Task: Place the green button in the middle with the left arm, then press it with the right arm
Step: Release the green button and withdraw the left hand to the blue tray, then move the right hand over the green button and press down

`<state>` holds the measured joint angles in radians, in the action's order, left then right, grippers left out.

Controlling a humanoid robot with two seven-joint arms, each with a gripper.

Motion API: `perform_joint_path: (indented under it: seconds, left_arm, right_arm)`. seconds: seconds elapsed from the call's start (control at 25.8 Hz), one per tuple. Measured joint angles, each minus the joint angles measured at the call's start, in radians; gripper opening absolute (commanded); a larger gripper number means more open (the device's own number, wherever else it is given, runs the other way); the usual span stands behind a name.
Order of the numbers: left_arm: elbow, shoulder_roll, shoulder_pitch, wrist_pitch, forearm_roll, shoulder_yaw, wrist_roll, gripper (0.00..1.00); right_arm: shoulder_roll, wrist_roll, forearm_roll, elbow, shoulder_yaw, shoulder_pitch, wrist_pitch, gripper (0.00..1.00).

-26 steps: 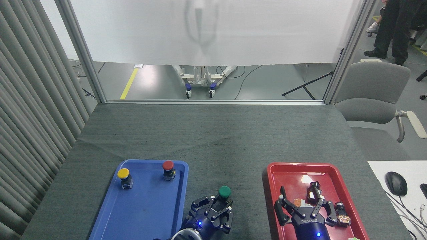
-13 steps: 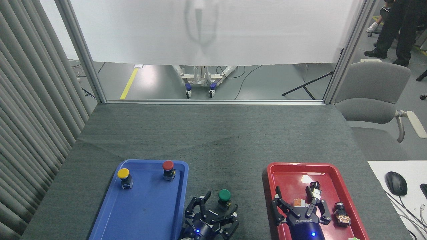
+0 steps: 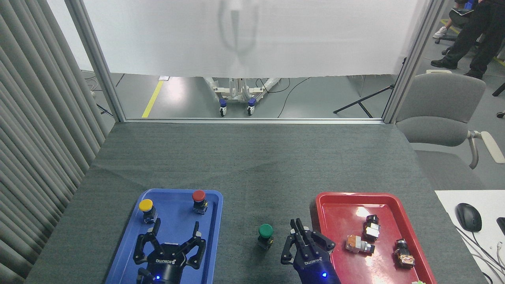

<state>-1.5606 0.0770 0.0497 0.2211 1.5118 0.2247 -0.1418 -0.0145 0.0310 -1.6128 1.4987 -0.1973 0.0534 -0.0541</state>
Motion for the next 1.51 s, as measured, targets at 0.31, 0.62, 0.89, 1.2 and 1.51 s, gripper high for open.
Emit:
perform_joint_path:
  seconds: [0.31,0.62,0.89,1.2,1.51]
  left_arm:
    - [-0.018,0.031,0.005,-0.018,-0.030,-0.051,0.002,1.00]
    - [0.005,0.048,0.004,-0.059,-0.043,-0.053,0.003,1.00]
    - [0.024,0.049,0.005,-0.072,-0.054,-0.053,0.002,1.00]
    - [0.038,0.049,0.005,-0.075,-0.056,-0.053,-0.001,0.99]
    - [0.039,0.061,-0.023,-0.086,-0.057,-0.054,-0.003,0.99]
  right_arm:
    - [0.024,0.000,-0.024,-0.052,-0.050,-0.039,0.016,0.00]
    - [0.043,0.000,-0.027,-0.139,-0.070,-0.088,0.043,0.00]
    - [0.044,-0.002,-0.026,-0.234,-0.088,-0.105,0.055,0.00]
    - [0.040,0.010,-0.018,-0.252,-0.098,-0.106,0.061,0.00]
    - [0.033,-0.006,-0.010,-0.168,-0.096,-0.102,0.061,0.08]
